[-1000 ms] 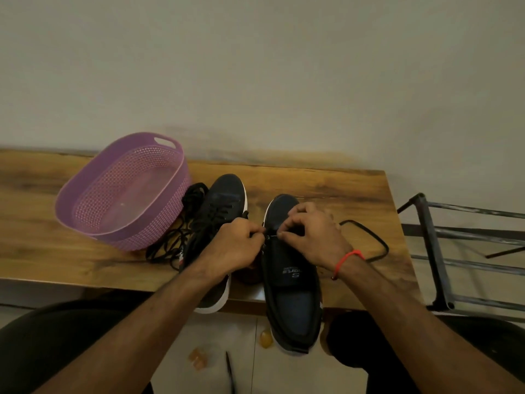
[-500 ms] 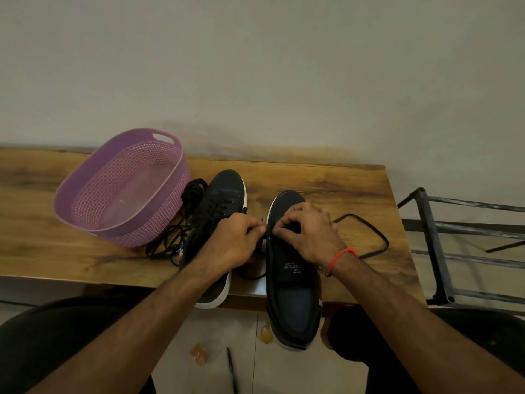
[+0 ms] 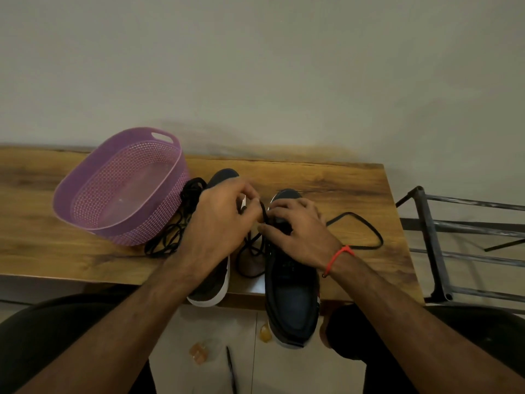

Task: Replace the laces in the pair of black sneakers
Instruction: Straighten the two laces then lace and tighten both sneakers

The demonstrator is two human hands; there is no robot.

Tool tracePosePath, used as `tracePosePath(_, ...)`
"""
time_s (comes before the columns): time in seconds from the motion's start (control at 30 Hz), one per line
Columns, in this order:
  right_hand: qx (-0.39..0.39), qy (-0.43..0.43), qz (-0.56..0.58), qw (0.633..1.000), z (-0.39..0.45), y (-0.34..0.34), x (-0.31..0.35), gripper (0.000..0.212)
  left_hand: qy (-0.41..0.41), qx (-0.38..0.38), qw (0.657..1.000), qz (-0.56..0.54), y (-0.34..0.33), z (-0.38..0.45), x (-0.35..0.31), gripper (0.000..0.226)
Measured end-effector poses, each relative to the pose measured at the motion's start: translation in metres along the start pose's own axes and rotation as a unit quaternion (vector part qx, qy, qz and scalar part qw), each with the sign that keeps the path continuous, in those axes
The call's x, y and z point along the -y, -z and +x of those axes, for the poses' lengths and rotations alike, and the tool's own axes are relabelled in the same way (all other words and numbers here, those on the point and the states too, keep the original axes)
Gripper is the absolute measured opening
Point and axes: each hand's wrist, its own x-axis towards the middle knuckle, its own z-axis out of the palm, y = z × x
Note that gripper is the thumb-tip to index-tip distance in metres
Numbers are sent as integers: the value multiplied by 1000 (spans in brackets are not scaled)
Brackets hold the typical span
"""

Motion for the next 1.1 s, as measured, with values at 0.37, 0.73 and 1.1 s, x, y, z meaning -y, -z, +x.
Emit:
tracePosePath(0.37,-136,43,130,981,1,-1,4,16,192,188,950,-160,3,3,11,22)
tracePosePath(0.73,-132,70,162,975,-1,-3,6,16,160,259,939,-159,-4,3,16,15)
tracePosePath(1.1,-50,-40,-24,998,1,-3,-2,22,54,-51,886,-457,28,21,1,22)
